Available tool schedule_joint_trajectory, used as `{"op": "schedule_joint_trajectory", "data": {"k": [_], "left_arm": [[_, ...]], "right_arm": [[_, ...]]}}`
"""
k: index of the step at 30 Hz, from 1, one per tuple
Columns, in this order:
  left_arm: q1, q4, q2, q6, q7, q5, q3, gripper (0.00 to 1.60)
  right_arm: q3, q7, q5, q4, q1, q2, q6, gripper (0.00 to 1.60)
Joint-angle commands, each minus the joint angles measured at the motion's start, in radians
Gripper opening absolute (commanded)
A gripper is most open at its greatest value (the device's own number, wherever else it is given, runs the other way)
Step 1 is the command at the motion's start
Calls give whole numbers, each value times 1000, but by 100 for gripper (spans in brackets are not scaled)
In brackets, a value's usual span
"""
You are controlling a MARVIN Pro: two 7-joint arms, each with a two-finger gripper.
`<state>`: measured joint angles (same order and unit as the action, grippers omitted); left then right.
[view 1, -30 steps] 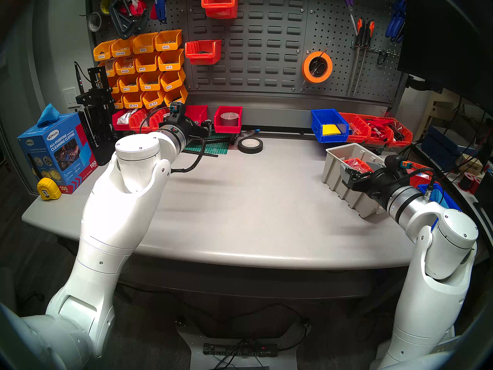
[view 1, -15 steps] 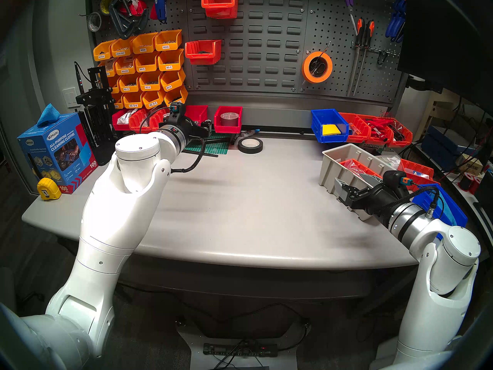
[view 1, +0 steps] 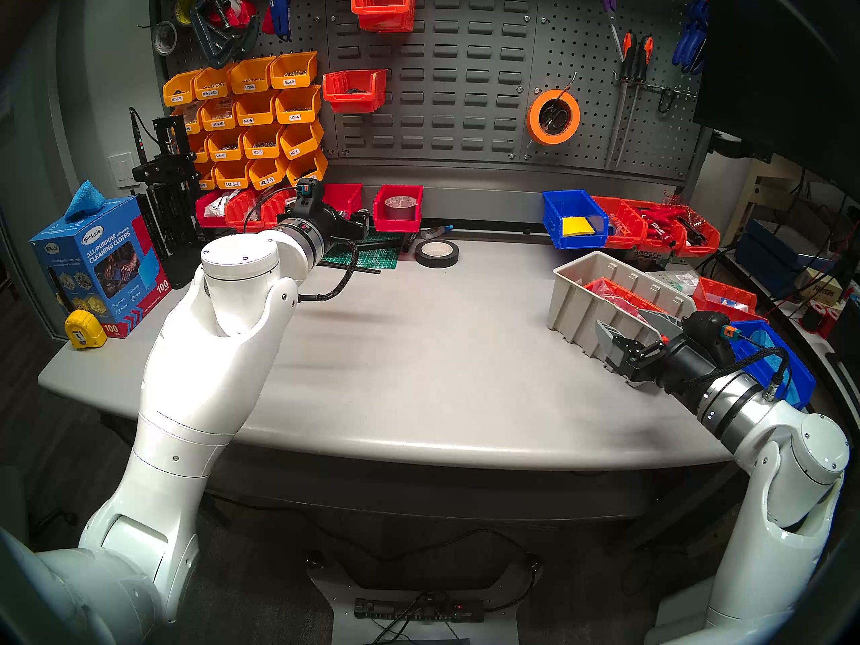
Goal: Hang all the unorganized tool boxes onto the wall
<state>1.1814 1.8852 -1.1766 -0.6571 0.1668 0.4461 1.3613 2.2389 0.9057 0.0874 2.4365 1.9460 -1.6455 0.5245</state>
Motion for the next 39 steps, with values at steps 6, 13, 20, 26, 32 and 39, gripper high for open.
{"op": "schedule_joint_trajectory", "data": {"k": [6, 13, 20, 26, 32, 39], "left_arm": [[-19, 13, 0, 7, 0, -1, 1, 160], [-20, 13, 1, 8, 1, 0, 0, 160], [-21, 13, 2, 9, 1, 0, -1, 160], [-21, 13, 3, 10, 2, 1, -2, 160], [-22, 13, 4, 11, 3, 1, -3, 160], [-22, 12, 5, 13, 3, 2, -4, 160]], "right_arm": [[95, 82, 83, 7, -10, 29, -87, 160], [162, 131, 117, 7, 6, 37, -100, 160], [193, 158, 130, 7, 10, 50, -97, 160], [204, 173, 133, 7, 7, 67, -81, 160], [201, 165, 117, 7, -5, 85, -52, 160], [168, 134, 68, 7, -16, 103, -11, 160]]}}
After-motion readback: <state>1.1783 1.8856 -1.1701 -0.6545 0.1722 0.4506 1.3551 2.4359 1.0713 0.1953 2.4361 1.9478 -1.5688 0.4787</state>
